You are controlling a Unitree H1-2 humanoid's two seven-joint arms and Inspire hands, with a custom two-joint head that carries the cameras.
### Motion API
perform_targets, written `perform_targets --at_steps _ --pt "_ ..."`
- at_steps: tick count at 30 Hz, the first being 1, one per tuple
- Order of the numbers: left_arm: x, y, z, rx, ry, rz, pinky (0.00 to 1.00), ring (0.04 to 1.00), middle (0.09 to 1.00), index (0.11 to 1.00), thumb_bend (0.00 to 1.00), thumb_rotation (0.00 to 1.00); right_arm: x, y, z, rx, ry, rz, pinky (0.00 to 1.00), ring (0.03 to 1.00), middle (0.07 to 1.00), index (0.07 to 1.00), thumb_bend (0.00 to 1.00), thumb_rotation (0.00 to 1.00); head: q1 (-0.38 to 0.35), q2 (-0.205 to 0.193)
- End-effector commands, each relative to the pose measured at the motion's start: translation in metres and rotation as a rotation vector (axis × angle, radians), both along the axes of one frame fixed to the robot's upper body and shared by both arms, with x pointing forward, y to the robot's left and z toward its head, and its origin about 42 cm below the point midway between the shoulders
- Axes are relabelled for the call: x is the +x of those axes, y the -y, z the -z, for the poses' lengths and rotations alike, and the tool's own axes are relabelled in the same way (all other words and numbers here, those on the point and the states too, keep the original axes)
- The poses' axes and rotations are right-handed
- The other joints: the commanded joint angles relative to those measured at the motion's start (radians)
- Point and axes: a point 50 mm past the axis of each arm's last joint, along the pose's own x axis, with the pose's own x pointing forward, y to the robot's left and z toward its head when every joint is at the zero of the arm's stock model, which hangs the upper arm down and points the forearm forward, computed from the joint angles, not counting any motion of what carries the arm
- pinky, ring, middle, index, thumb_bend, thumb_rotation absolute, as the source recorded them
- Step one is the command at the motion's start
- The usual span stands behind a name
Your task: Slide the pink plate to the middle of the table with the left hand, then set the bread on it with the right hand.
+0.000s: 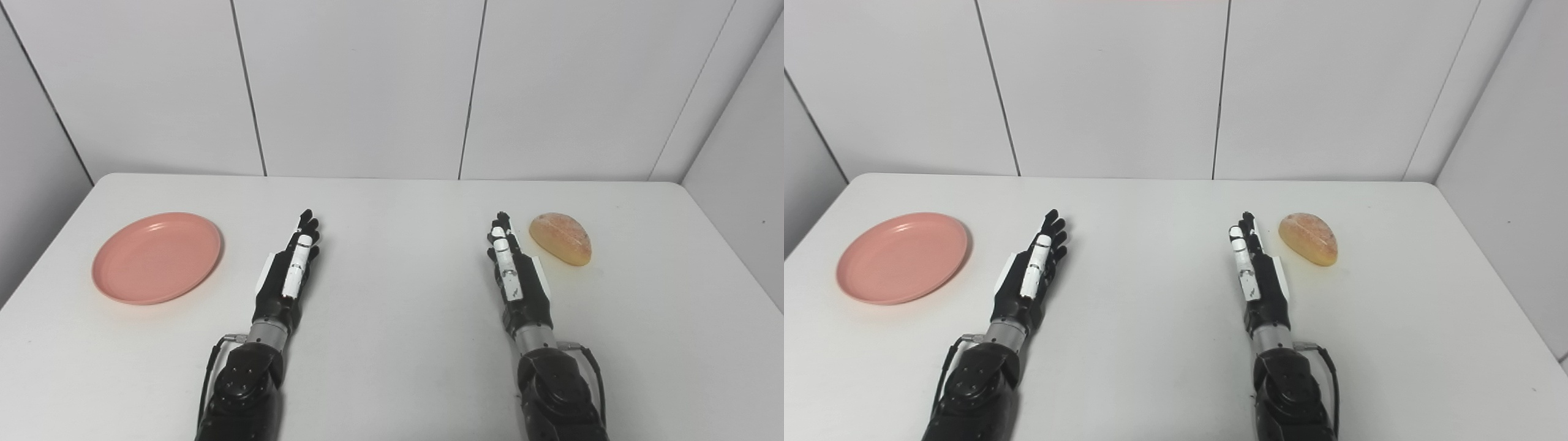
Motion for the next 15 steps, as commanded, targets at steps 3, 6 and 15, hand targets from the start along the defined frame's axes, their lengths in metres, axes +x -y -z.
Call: perform_targets --at_steps 3,6,15 --pt "0.007 0.01 -0.014 0.034 0.071 0.0 1.0 1.0 1.0 0.999 0.46 1.0 0.006 0.005 -0.028 0.021 0.105 -0.023 1.0 0.994 1.0 1.0 0.54 0.95 0.069 -0.012" --pt "0.005 0.018 -0.012 0.086 0.065 -0.03 1.0 1.0 0.997 0.982 0.5 1.0 0.004 0.015 -0.028 0.031 0.096 -0.031 1.0 1.0 1.0 1.0 0.55 0.93 0.138 -0.027" --pt "0.008 0.039 -0.007 0.019 0.087 -0.008 1.0 1.0 1.0 0.999 0.51 1.0 0.005 0.039 -0.02 0.038 0.092 -0.026 1.0 0.991 1.0 1.0 0.6 0.86 0.241 -0.056"
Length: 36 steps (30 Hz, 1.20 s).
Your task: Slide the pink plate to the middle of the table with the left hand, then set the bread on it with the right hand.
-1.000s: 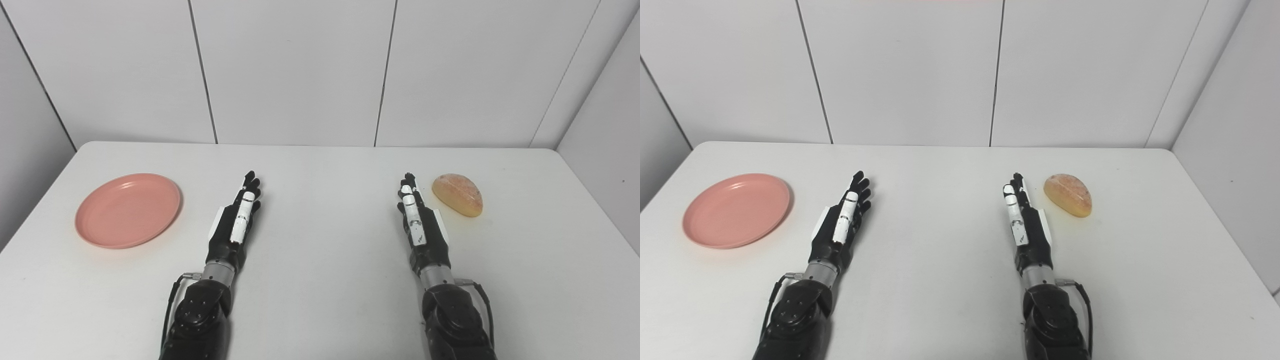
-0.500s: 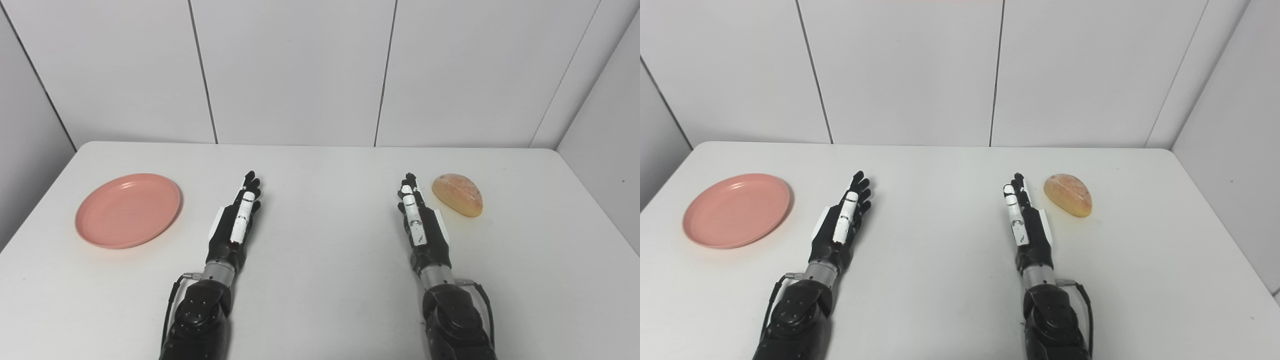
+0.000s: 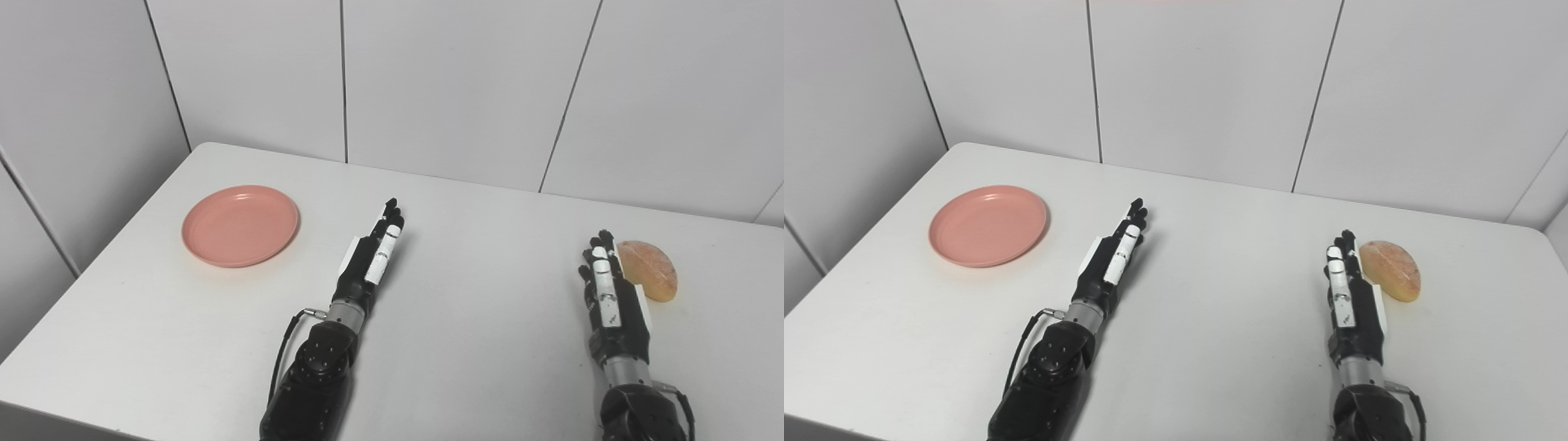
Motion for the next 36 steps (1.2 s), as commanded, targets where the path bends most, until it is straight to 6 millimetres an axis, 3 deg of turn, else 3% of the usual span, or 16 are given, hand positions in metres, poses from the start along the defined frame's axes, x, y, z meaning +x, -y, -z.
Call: perform_targets --at_steps 1,12,25,28,36 --pt "0.005 0.009 -0.006 -0.009 0.041 0.011 1.0 1.0 1.0 0.998 0.52 1.0 0.008 0.002 -0.018 -0.009 0.078 -0.028 1.0 0.993 1.0 1.0 0.61 0.87 0.006 -0.002" --pt "0.007 0.012 -0.003 -0.009 0.036 0.025 1.0 1.0 1.0 1.0 0.54 1.0 0.012 0.006 -0.01 0.004 0.073 -0.039 1.0 1.0 1.0 1.0 0.66 0.85 0.017 -0.013" --pt "0.007 0.009 -0.003 -0.032 0.04 0.015 1.0 1.0 1.0 0.999 0.55 1.0 0.01 0.004 -0.015 -0.008 0.075 -0.046 1.0 1.0 1.0 1.0 0.63 0.88 0.013 -0.018" --pt "0.008 0.008 -0.007 -0.053 0.057 -0.008 1.0 1.0 0.991 0.976 0.52 1.0 0.01 0.003 -0.015 -0.005 0.076 -0.046 1.0 1.0 1.0 1.0 0.63 0.88 0.017 -0.02" --pt "0.023 -0.013 -0.046 -0.13 0.149 -0.032 1.0 0.998 0.988 0.973 0.5 1.0 0.014 0.003 -0.01 0.005 0.079 -0.038 1.0 1.0 1.0 1.0 0.64 0.88 0.029 -0.026"
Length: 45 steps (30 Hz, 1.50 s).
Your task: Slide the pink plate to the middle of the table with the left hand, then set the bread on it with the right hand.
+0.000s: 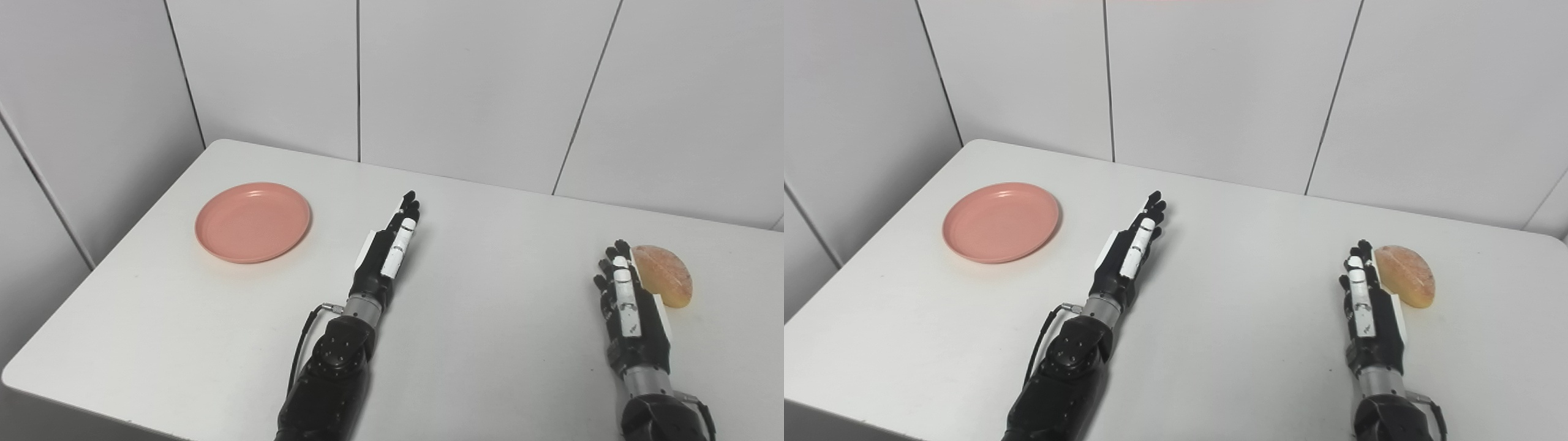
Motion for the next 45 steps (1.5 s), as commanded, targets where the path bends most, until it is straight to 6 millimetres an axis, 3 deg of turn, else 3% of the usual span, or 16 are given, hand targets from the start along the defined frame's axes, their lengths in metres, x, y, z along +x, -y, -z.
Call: perform_targets --at_steps 1,9,25,32,45 --pt "0.019 -0.003 -0.042 -0.037 0.127 -0.009 1.0 0.991 0.977 0.964 0.51 1.0 0.007 -0.001 -0.015 0.005 0.096 -0.005 1.0 1.0 1.0 1.0 0.64 0.88 0.002 -0.001" --pt "0.034 -0.041 -0.076 -0.165 0.23 -0.183 0.89 0.871 0.859 0.843 0.56 1.0 0.007 0.005 -0.014 0.0 0.095 -0.012 1.0 1.0 1.0 1.0 0.63 0.87 0.016 0.0" --pt "0.032 -0.129 -0.115 -0.095 0.338 -0.504 0.76 0.763 0.747 0.733 0.62 1.0 0.007 0.012 -0.013 0.008 0.087 0.003 1.0 0.984 1.0 1.0 0.62 0.86 0.045 -0.005" --pt "0.024 -0.163 -0.118 -0.091 0.326 -0.607 0.76 0.759 0.745 0.739 0.62 1.0 0.008 0.014 -0.013 0.007 0.092 0.006 1.0 0.986 1.0 1.0 0.61 0.86 0.053 -0.006" --pt "0.018 -0.214 -0.096 -0.031 0.258 -0.772 0.82 0.783 0.76 0.758 0.6 1.0 0.009 0.017 -0.014 -0.004 0.093 0.002 1.0 0.992 1.0 1.0 0.63 0.88 0.067 -0.007"
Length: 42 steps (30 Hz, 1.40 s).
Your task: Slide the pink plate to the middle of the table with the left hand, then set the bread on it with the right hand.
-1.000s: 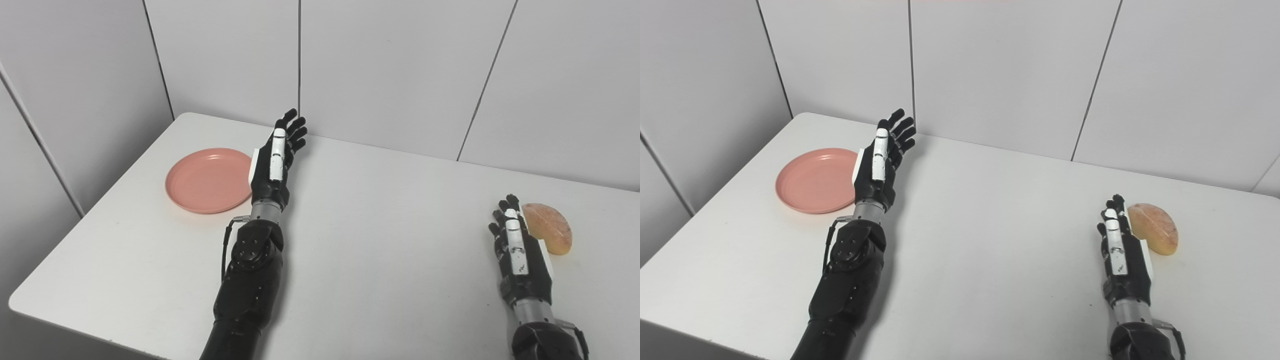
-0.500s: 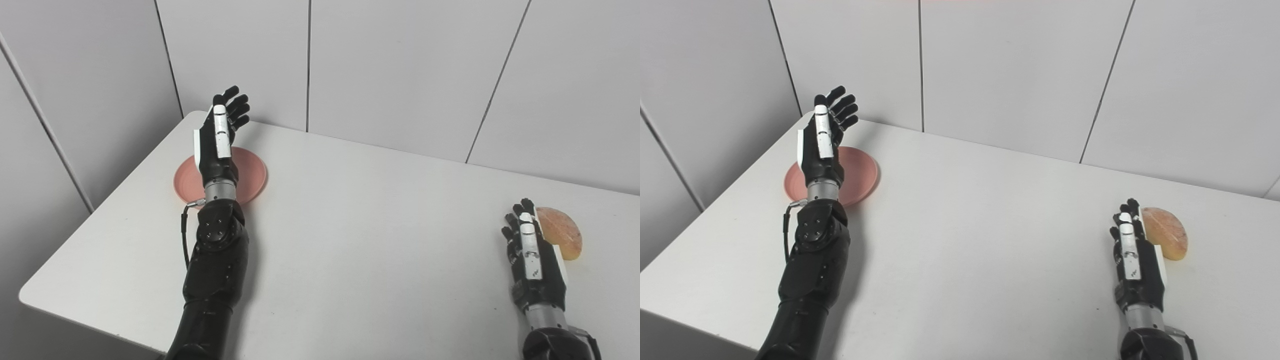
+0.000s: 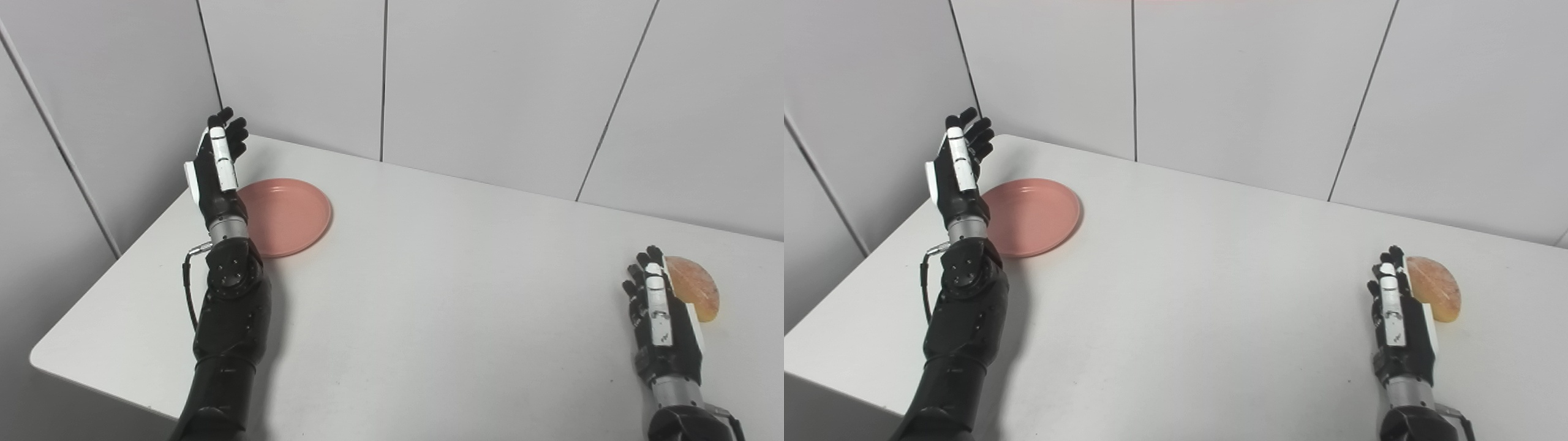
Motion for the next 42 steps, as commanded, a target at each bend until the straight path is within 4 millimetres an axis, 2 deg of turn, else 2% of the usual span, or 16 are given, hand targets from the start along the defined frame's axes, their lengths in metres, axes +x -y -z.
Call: perform_targets --at_steps 1,7,20,29,42 --pt "0.005 -0.015 -0.026 0.065 0.068 -0.04 0.82 0.787 0.767 0.766 0.6 1.0 0.006 0.004 -0.013 -0.01 0.073 -0.003 1.0 0.995 1.0 1.0 0.63 0.89 0.001 0.001" --pt "-0.002 -0.039 -0.008 0.032 0.016 -0.101 0.83 0.807 0.794 0.796 0.58 1.0 0.006 0.005 -0.013 -0.006 0.076 -0.006 1.0 0.999 1.0 1.0 0.62 0.89 0.005 -0.001" --pt "-0.003 -0.052 0.017 -0.027 -0.078 -0.11 0.85 0.819 0.806 0.8 0.56 1.0 0.006 0.006 -0.015 -0.012 0.082 0.001 1.0 0.995 1.0 1.0 0.61 0.9 0.012 0.002" --pt "0.003 -0.046 0.036 -0.063 -0.168 -0.034 0.82 0.81 0.796 0.785 0.57 1.0 0.006 0.005 -0.016 -0.015 0.082 0.011 1.0 0.987 1.0 1.0 0.62 0.9 0.009 0.002" --pt "0.018 -0.015 0.041 -0.163 -0.219 0.114 0.82 0.819 0.801 0.791 0.58 1.0 0.006 0.003 -0.02 0.001 0.089 0.008 1.0 0.987 1.0 1.0 0.62 0.89 0.003 0.006"
